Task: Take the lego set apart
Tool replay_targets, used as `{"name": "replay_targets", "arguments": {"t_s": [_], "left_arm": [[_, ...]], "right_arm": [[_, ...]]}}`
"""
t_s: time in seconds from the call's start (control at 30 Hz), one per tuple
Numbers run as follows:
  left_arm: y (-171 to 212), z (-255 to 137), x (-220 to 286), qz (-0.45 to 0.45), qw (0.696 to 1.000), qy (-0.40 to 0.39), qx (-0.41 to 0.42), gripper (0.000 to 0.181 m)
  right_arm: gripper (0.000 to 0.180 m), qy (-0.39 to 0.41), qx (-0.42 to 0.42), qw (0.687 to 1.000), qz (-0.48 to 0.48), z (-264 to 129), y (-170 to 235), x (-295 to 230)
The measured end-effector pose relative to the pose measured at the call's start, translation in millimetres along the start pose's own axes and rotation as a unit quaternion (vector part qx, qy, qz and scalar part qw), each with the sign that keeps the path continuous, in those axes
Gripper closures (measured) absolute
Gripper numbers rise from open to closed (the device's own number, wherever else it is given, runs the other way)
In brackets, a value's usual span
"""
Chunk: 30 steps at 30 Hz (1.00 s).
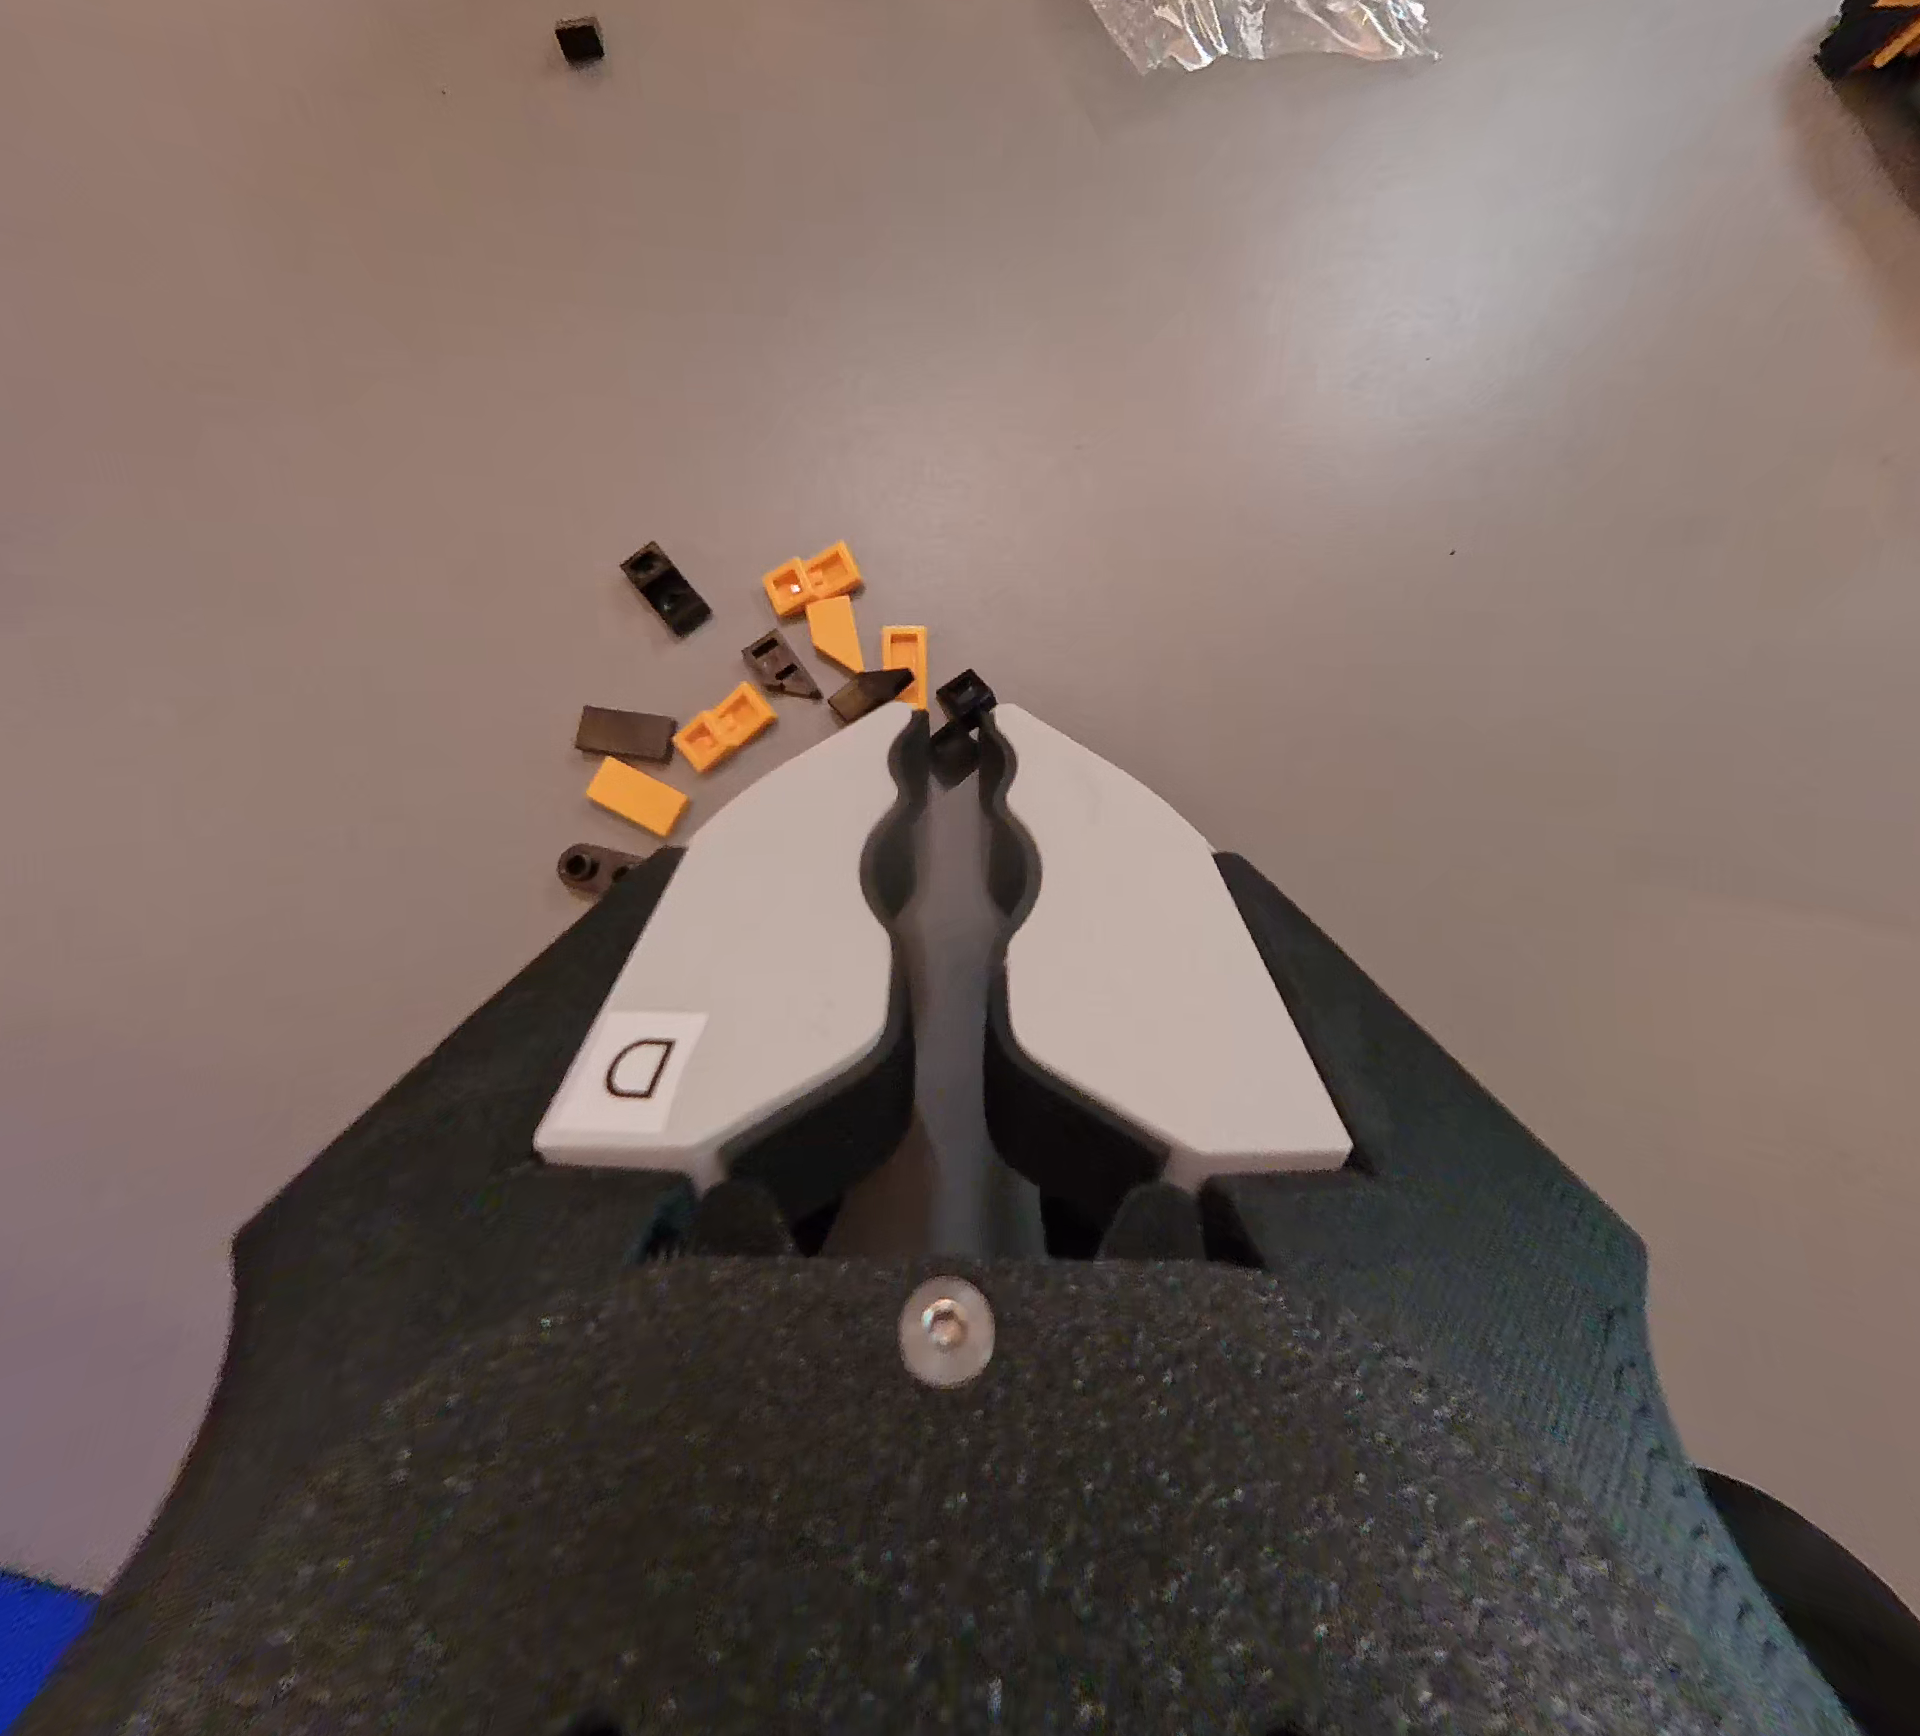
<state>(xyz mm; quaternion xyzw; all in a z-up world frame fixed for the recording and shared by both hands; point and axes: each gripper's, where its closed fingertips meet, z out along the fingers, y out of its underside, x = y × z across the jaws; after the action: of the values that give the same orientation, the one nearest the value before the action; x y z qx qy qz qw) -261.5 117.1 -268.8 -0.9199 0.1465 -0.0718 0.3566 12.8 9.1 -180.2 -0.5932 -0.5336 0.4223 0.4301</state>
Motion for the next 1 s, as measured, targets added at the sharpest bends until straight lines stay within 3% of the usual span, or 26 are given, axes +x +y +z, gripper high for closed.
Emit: {"name": "replay_targets", "arguments": {"t_s": [0.2, 0.5, 0.73, 1.0], "left_arm": [[2.4, -4.5, 8.5, 0.007, 1.0, 0.011, -0.011, 0.179], [-29.0, -29.2, 49.0, 0.05, 0.995, 0.056, 0.062, 0.18], [-74.0, -72.4, 166.5, 0.176, 0.932, 0.221, 0.225, 0.18], [-79.1, -96.4, 234.1, 0.217, 0.881, 0.316, 0.276, 0.18]], "right_arm": [[0.179, 0.001, -0.001, 1.0, 0.004, 0.4, 1.5, 1.6], [0.179, 0.005, -0.004, 1.0, 0.007, 0.7, 3.0, 4.2], [0.179, 0.004, -0.01, 1.0, 0.001, 2.6, 3.9, 2.6], [0.179, 0.006, -0.013, 1.0, -0.004, 3.0, 4.0, 2.4]]}}
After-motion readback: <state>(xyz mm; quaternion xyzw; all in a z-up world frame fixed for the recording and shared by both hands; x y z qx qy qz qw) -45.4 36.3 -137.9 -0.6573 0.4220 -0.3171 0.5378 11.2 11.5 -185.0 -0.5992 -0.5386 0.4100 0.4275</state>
